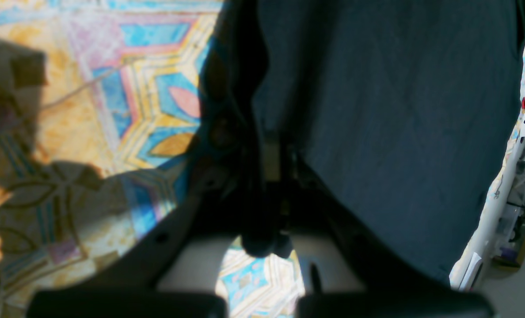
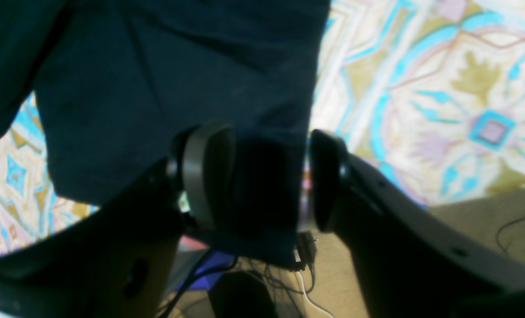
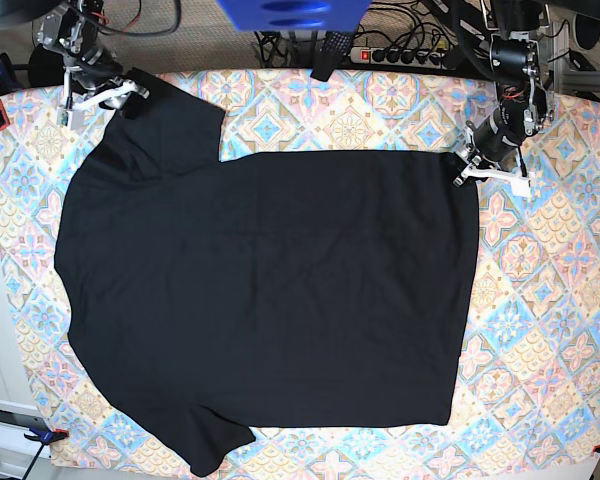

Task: Fold the T-shirt properly
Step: 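Pull the grasped shoulder corners with both grippers to straighten the shirt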

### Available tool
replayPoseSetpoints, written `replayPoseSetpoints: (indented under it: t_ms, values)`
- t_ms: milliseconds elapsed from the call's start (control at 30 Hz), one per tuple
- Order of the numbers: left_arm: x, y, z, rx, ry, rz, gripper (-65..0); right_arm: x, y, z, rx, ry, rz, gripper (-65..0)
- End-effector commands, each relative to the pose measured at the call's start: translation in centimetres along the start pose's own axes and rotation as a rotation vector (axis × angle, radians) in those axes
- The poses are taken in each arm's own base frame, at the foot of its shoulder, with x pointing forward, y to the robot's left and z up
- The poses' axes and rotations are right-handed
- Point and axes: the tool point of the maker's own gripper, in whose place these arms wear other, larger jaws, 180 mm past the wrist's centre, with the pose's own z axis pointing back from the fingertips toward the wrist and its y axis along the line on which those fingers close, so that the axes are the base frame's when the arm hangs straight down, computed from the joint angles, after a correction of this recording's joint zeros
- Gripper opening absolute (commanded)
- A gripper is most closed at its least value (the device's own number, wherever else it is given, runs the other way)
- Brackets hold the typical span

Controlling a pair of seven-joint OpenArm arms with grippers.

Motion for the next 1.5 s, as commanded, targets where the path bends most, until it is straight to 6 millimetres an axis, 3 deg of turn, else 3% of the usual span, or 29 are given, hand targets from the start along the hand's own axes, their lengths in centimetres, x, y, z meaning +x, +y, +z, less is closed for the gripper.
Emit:
replayPoseSetpoints:
  t_ms: [0, 200, 400, 500, 633, 833, 1167, 1267, 1467]
  values:
    - [-1.4, 0.9, 0.2, 0.035, 0.061, -0.008, -65.0, -1.6, 1.2, -0.1, 0.037, 0.064, 0.010, -35.4]
    - [-1.3, 0.9, 0.2, 0.035, 0.059, -0.007, -65.0, -2.6, 2.8, -0.6, 0.079, 0.093, 0.031, -38.7]
    - [-2.0, 1.6, 0.5, 0.049, 0.071, -0.008, -65.0, -2.6, 2.8, -0.6, 0.077, 0.092, 0.030, -56.7]
    - [-2.5, 2.3, 0.8, 0.066, 0.083, -0.011, -65.0, -3.8, 1.9, 0.2, 0.059, 0.119, 0.030, -65.0]
    - [-3.5, 3.8, 1.6, 0.097, 0.103, -0.011, -65.0, -4.0, -0.1, 2.1, 0.004, 0.111, 0.027, -65.0]
    - [-4.0, 5.4, 4.2, 0.132, 0.114, -0.071, -65.0, -3.5, -2.2, 5.1, -0.062, 0.088, 0.045, -65.0]
    - [-6.0, 7.6, 8.8, 0.183, 0.154, -0.142, -65.0, -5.7, -2.6, 9.2, -0.092, 0.141, 0.095, -65.0]
    - [-6.5, 9.2, 10.2, 0.223, 0.159, -0.127, -65.0, -6.5, -2.7, 10.3, -0.101, 0.165, 0.104, -65.0]
    - [-7.5, 10.3, 11.2, 0.252, 0.182, -0.119, -65.0, -7.3, -2.8, 11.4, -0.107, 0.189, 0.114, -65.0]
